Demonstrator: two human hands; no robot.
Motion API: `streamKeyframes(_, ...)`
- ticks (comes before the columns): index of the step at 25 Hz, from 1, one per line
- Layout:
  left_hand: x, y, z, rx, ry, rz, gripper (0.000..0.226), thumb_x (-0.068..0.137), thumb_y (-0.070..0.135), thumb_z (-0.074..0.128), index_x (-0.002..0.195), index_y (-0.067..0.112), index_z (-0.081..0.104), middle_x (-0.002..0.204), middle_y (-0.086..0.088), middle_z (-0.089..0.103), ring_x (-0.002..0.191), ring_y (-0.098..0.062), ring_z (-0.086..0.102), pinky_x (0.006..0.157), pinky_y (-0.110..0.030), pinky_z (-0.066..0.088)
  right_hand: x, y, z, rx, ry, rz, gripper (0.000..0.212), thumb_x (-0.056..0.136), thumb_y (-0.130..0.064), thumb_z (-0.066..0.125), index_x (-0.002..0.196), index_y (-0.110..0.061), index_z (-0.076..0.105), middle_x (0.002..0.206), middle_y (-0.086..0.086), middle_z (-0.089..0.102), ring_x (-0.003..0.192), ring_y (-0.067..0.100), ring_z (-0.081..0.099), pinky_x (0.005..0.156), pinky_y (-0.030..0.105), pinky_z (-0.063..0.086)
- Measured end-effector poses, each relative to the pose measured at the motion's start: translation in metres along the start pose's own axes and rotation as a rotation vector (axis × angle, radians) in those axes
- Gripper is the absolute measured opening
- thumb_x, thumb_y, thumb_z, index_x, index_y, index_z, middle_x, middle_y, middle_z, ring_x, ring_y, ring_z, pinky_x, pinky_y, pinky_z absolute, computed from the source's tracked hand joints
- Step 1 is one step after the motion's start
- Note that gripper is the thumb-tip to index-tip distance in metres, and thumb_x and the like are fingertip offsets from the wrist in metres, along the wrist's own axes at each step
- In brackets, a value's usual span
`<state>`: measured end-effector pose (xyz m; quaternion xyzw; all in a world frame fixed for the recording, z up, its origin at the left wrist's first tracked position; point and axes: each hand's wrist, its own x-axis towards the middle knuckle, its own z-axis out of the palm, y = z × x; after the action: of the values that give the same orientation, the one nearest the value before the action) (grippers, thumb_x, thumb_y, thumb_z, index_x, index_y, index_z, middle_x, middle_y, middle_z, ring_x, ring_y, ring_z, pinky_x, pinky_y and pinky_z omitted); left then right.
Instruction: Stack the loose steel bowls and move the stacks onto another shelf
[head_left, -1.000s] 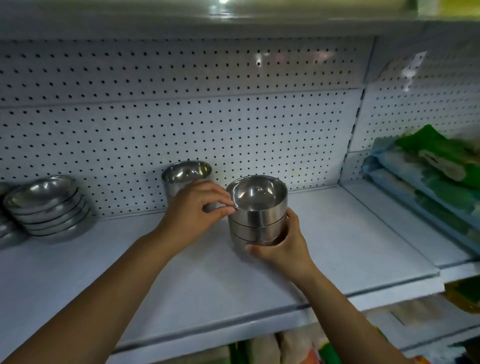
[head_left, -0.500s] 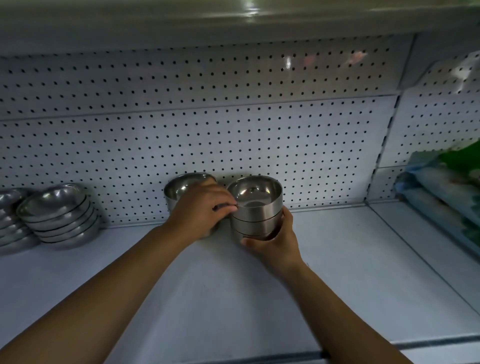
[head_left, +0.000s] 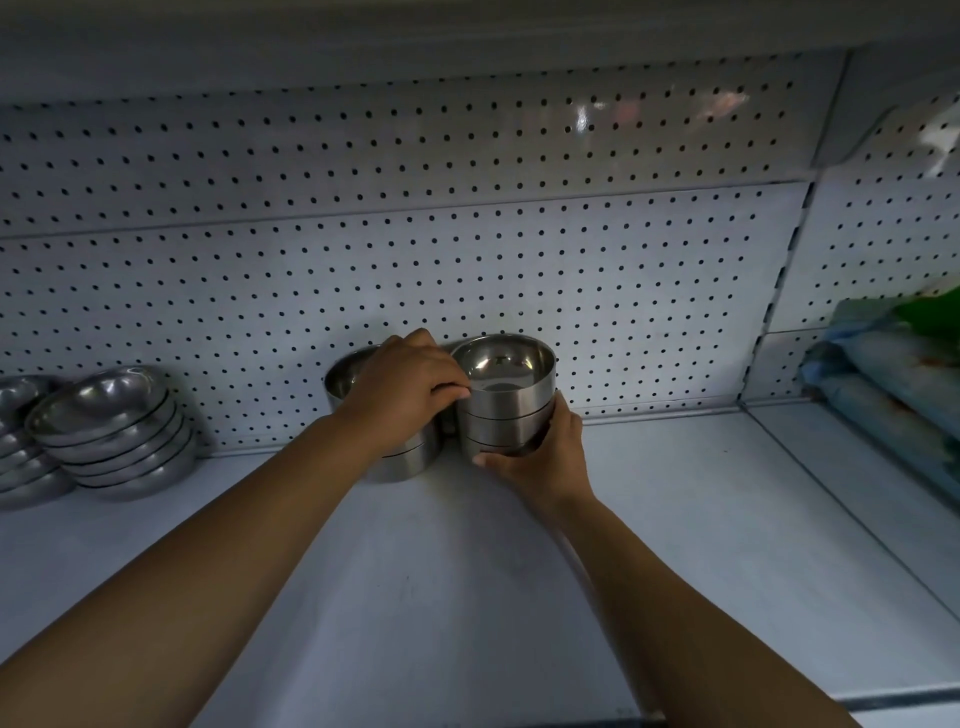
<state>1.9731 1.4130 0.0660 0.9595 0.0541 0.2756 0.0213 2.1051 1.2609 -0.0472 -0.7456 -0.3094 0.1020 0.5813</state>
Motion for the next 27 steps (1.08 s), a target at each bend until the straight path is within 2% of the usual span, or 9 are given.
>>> streamKeyframes(3, -0.004, 0.001, 0.001, 0.025, 0.009, -0.001, 0.013, 0.09, 0.024, 0.074, 0.101, 0.019, 0.079, 0.098, 0.006, 0.076, 0.097, -0.024, 0.062, 0.085, -0.043, 0.047, -0.004, 0.001, 0.003, 0.009, 0.044, 0.017, 0.113, 0.042, -0.044, 0.102, 0.134, -0.043, 0.038, 0.132, -0.009, 0.052, 0.121, 0.015, 0.057, 0.099, 0.038, 0.057)
streamKeyframes(7, -0.02, 0.003, 0.006, 0.056, -0.057, -0.06, 0.037, 0.091, 0.027, 0.075, 0.125, 0.014, 0.071, 0.124, -0.003, 0.071, 0.118, -0.027, 0.062, 0.099, -0.043, 0.048, -0.005, -0.004, 0.0, 0.002, 0.005, 0.02, 0.099, 0.057, -0.025, 0.101, 0.13, -0.036, 0.034, 0.13, -0.008, 0.051, 0.117, 0.014, 0.054, 0.083, 0.016, 0.045)
streamKeyframes(10, -0.036, 0.006, 0.006, 0.055, -0.113, -0.089, 0.057, 0.092, 0.033, 0.073, 0.144, 0.016, 0.056, 0.15, -0.003, 0.054, 0.142, -0.023, 0.045, 0.118, -0.043, 0.035, -0.006, -0.01, -0.004, -0.035, -0.043, 0.023, 0.096, 0.067, -0.025, 0.096, 0.141, -0.025, 0.035, 0.127, -0.008, 0.05, 0.115, 0.016, 0.052, 0.088, 0.026, 0.044)
streamKeyframes(12, -0.047, 0.009, 0.002, 0.051, -0.127, -0.104, 0.06, 0.095, 0.037, 0.069, 0.149, 0.017, 0.05, 0.158, 0.002, 0.043, 0.149, -0.018, 0.034, 0.123, -0.04, 0.026, -0.01, -0.014, -0.006, -0.065, -0.064, 0.039, 0.091, 0.073, -0.027, 0.093, 0.143, -0.02, 0.035, 0.124, -0.008, 0.05, 0.111, 0.015, 0.052, 0.088, 0.028, 0.042)
streamKeyframes(16, -0.084, 0.02, -0.007, 0.021, -0.115, -0.162, 0.061, 0.096, 0.047, 0.063, 0.148, 0.018, 0.051, 0.158, 0.002, 0.044, 0.149, -0.017, 0.034, 0.123, -0.039, 0.025, -0.035, -0.018, -0.007, -0.179, -0.098, 0.072, 0.085, 0.078, -0.025, 0.089, 0.145, -0.014, 0.038, 0.134, 0.001, 0.054, 0.125, 0.024, 0.055, 0.089, 0.027, 0.041)
streamKeyframes(19, -0.13, 0.034, -0.015, -0.011, -0.109, -0.204, 0.065, 0.094, 0.057, 0.054, 0.146, 0.018, 0.053, 0.155, 0.003, 0.048, 0.147, -0.015, 0.037, 0.121, -0.028, 0.018, -0.076, -0.016, -0.003, -0.284, -0.132, 0.047, 0.1, 0.08, -0.035, 0.087, 0.159, -0.018, 0.027, 0.157, 0.005, 0.043, 0.144, 0.027, 0.042, 0.109, 0.032, 0.039)
streamKeyframes(21, -0.167, 0.045, -0.022, -0.024, -0.091, -0.254, 0.066, 0.094, 0.058, 0.051, 0.146, 0.018, 0.053, 0.154, 0.003, 0.048, 0.146, -0.013, 0.036, 0.122, -0.023, 0.014, -0.105, -0.02, 0.0, -0.333, -0.158, -0.005, 0.099, 0.084, -0.039, 0.083, 0.161, -0.021, 0.024, 0.163, 0.003, 0.037, 0.15, 0.024, 0.033, 0.116, 0.032, 0.032)
streamKeyframes(24, -0.227, 0.06, -0.031, -0.079, -0.051, -0.413, 0.061, 0.096, 0.052, 0.061, 0.146, 0.018, 0.052, 0.154, 0.003, 0.048, 0.144, -0.01, 0.038, 0.124, -0.032, 0.024, -0.146, -0.033, 0.01, -0.379, -0.227, -0.035, 0.088, 0.092, -0.043, 0.075, 0.162, -0.022, 0.026, 0.166, 0.001, 0.033, 0.152, 0.022, 0.029, 0.121, 0.034, 0.028)
streamKeyframes(27, -0.302, 0.08, -0.044, -0.148, 0.069, -0.646, 0.057, 0.094, 0.045, 0.067, 0.143, 0.018, 0.056, 0.15, 0.006, 0.051, 0.138, -0.008, 0.044, 0.117, -0.032, 0.035, -0.186, -0.049, 0.041, -0.422, -0.32, -0.112, 0.079, 0.095, -0.041, 0.071, 0.16, -0.017, 0.033, 0.165, 0.004, 0.036, 0.153, 0.024, 0.03, 0.121, 0.031, 0.024)
